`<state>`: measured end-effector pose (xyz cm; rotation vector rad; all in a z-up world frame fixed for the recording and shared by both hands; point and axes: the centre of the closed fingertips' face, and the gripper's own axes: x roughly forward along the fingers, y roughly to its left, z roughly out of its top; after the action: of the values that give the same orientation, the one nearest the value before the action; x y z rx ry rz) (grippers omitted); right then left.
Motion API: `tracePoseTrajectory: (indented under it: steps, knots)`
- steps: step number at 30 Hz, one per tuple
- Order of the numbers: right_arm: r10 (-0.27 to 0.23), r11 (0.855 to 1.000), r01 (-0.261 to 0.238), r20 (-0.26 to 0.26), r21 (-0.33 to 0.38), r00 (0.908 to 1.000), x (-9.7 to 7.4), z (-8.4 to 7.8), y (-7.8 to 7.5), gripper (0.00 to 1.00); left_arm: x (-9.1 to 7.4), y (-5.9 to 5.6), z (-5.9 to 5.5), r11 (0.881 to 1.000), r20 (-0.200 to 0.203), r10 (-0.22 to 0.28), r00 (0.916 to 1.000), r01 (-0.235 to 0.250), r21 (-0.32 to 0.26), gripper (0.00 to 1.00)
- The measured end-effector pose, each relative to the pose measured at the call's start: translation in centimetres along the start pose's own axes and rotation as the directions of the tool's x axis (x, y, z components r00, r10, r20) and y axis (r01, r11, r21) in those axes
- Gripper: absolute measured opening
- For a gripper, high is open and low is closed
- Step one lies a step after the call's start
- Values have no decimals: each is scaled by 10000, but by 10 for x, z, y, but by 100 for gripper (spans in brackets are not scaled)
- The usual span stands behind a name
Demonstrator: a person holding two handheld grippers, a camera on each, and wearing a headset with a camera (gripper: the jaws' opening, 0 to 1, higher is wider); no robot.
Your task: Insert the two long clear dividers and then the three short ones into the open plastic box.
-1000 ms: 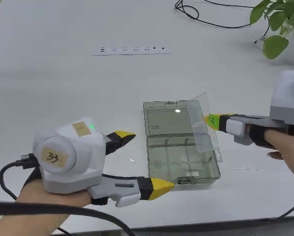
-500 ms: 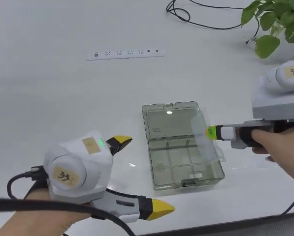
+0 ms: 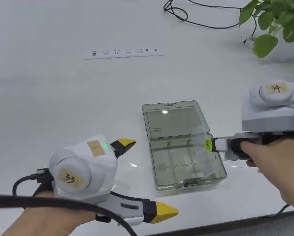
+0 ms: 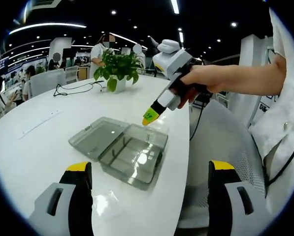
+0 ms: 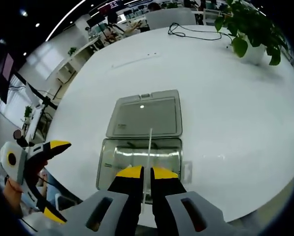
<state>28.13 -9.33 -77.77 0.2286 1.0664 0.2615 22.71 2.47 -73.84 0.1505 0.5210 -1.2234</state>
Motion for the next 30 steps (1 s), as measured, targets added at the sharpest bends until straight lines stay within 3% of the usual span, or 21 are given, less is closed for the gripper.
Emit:
tracePoseTrajectory:
  steps: [16, 30]
  knots:
    - [-192, 9996, 192, -6, 186, 9998, 6, -8, 1, 6, 4, -1, 1, 9998, 86, -172, 9998, 173, -133, 100]
    - [-159, 9996, 155, -169, -246, 9997, 10, -10, 9, 6, 4, 1, 0, 9996, 124, -143, 9998, 146, -240, 100]
